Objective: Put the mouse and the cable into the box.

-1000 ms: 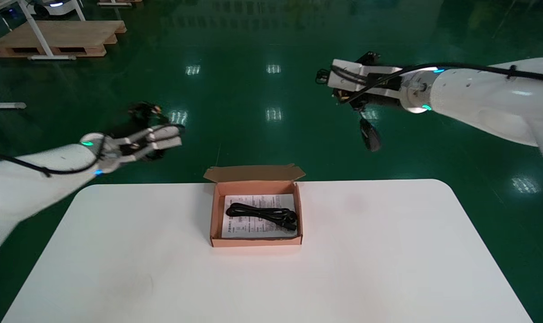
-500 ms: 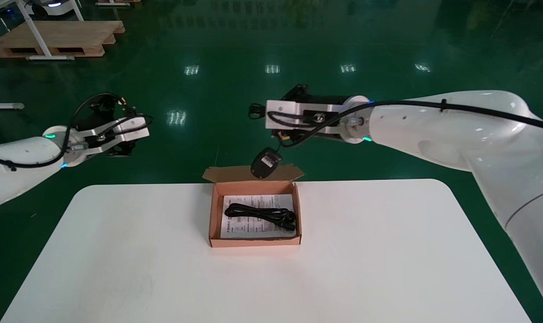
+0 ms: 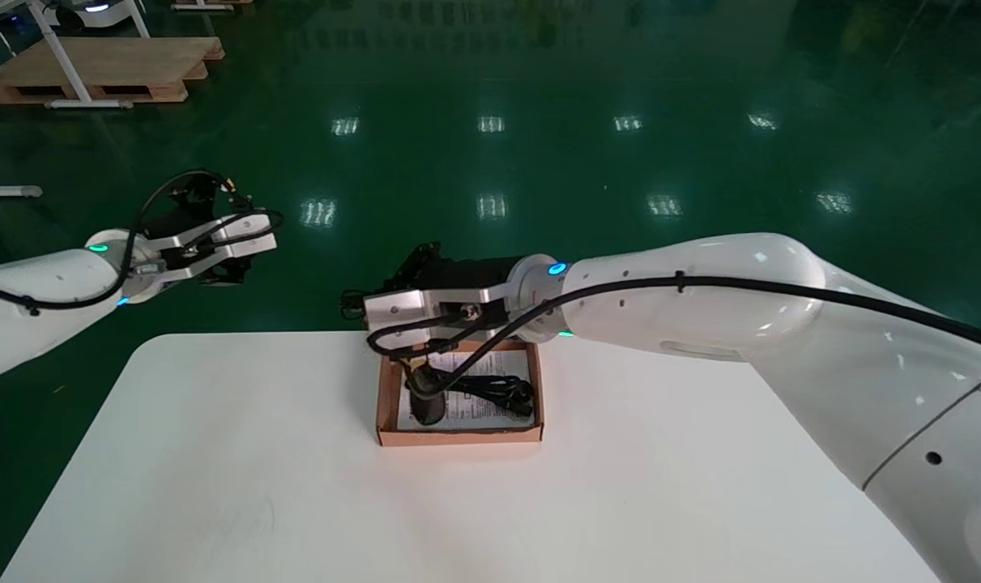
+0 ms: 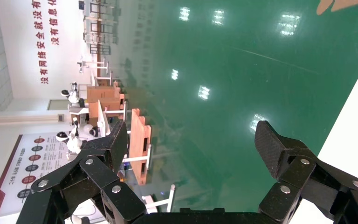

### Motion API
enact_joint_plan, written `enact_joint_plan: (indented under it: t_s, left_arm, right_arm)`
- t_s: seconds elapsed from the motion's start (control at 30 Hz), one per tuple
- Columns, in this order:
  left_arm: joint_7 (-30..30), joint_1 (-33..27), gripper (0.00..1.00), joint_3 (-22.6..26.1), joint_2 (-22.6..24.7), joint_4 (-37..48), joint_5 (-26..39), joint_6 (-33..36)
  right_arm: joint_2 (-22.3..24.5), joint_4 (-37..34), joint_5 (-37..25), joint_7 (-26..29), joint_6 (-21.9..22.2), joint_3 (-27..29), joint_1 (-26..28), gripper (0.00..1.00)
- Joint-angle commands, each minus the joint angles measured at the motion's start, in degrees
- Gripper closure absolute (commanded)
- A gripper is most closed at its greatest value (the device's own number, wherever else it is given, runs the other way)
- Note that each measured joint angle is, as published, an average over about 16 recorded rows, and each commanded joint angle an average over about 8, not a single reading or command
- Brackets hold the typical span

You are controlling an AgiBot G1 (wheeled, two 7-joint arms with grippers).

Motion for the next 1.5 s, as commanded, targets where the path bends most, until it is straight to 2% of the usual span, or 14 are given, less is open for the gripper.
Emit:
enact_joint_plan:
  t_s: [0.03,0.3,0.33,0.57,0.6,1.33,1.5]
  left_arm:
    - [-0.5,0.0,0.0,0.1,-0.1,-0.2,0.4,0.0]
    - [-2.7,0.1,0.0,0.7,-0.4,-1.1,1.9,0.0]
    - [-2.9,0.1,0.0,0.7,-0.4,-1.1,2.0,0.0]
    - [-3.9,0.2,0.0,1.0,-0.6,-1.6,2.8,0.0]
    - [-4.0,0.2,0.0,1.0,-0.7,-1.6,2.9,0.0]
    - [-3.7,0.3,0.0,0.8,-0.6,-1.6,2.4,0.2]
    - [-4.3,1.3,0.0,-0.3,-1.5,-3.0,0.6,2.3]
  right_arm:
    - [0.0,1.1,1.3,0.9,0.2,-2.5,0.1,1.0]
    - [0.1,-0.3,1.5,4.0,4.9,-9.7,0.3,1.0]
    - [0.1,-0.5,1.3,4.4,5.7,-10.3,0.3,0.91]
    - [0.1,-0.9,1.3,7.4,8.6,-13.5,-0.2,0.03]
    - [0.1,-0.9,1.4,7.6,8.7,-13.6,-0.3,0.0]
    - [0.2,-1.0,1.1,6.6,7.8,-12.2,0.0,0.0]
    - [1.5,0.0,2.1,7.4,6.1,-10.3,-1.2,0.0]
